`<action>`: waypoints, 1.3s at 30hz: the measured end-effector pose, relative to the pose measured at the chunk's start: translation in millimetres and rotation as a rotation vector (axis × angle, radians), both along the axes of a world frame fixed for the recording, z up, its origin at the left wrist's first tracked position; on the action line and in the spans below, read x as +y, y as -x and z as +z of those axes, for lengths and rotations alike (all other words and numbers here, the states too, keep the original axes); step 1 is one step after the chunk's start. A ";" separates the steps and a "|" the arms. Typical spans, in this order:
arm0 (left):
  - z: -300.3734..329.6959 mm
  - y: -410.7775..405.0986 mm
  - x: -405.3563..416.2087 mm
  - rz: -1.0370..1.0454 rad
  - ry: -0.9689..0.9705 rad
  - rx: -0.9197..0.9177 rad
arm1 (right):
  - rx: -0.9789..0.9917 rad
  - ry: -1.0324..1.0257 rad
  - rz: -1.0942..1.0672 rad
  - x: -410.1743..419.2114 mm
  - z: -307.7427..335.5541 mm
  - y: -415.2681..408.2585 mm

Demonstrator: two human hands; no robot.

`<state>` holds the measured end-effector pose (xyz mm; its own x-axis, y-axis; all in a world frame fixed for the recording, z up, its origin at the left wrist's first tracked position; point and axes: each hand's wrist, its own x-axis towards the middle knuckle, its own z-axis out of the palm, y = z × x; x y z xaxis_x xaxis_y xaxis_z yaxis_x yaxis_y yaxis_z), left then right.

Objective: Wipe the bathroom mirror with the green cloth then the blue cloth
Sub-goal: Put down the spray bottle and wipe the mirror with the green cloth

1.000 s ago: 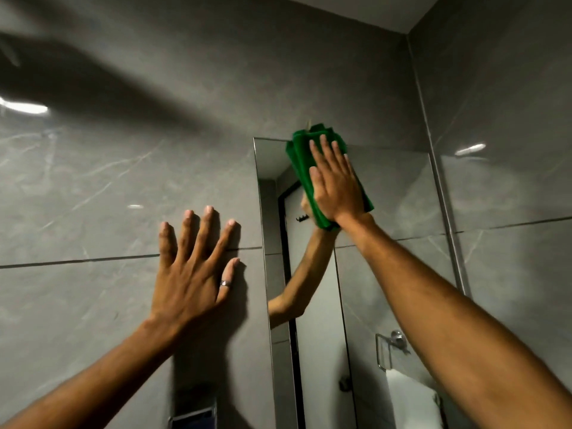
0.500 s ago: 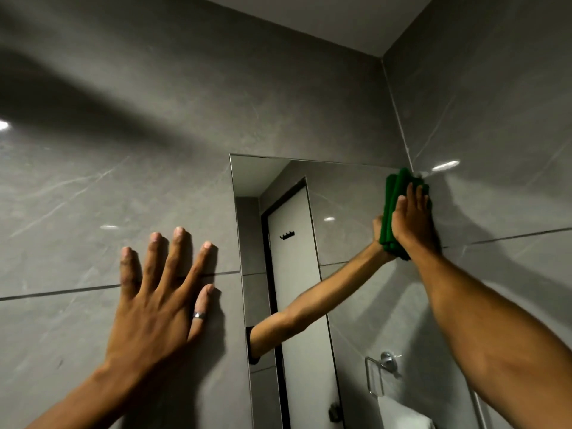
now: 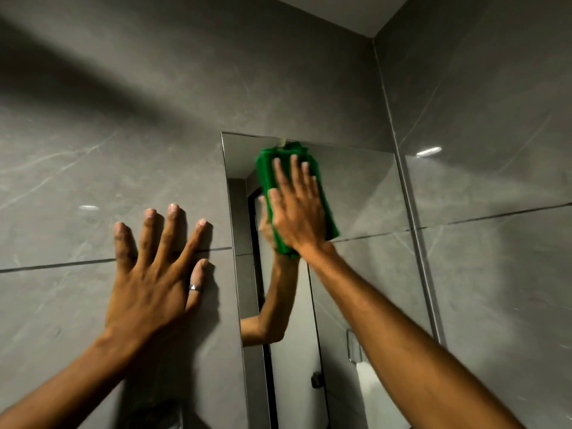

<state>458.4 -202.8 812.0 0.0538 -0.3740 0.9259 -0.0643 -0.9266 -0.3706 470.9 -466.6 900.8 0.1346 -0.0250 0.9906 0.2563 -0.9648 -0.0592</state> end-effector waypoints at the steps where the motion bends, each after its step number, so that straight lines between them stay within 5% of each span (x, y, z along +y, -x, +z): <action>1: 0.9 0.3 -0.1 -0.005 0.004 0.002 | -0.012 0.072 0.020 17.7 -7.8 0.9; 5: -7.8 2.2 -1.6 -0.041 0.024 0.044 | -0.013 0.296 0.031 64.3 -67.5 4.5; 10: -48.0 4.7 -9.8 -0.051 -0.103 0.110 | 0.000 0.258 0.030 26.2 -120.8 0.0; 21: -54.8 0.5 -10.2 -0.043 -0.160 0.116 | 0.134 -0.520 -0.008 -180.1 -175.4 -17.7; 27: -54.7 0.5 -10.6 -0.016 -0.162 0.131 | 0.139 -0.798 -0.049 -186.4 -223.4 -15.9; 34: -53.9 0.6 -11.8 -0.018 -0.156 0.163 | 0.121 -0.624 -0.057 -54.2 -246.6 0.0; 39: -54.8 0.0 -10.7 -0.025 -0.152 0.181 | 0.105 -0.203 0.001 40.3 -253.3 11.8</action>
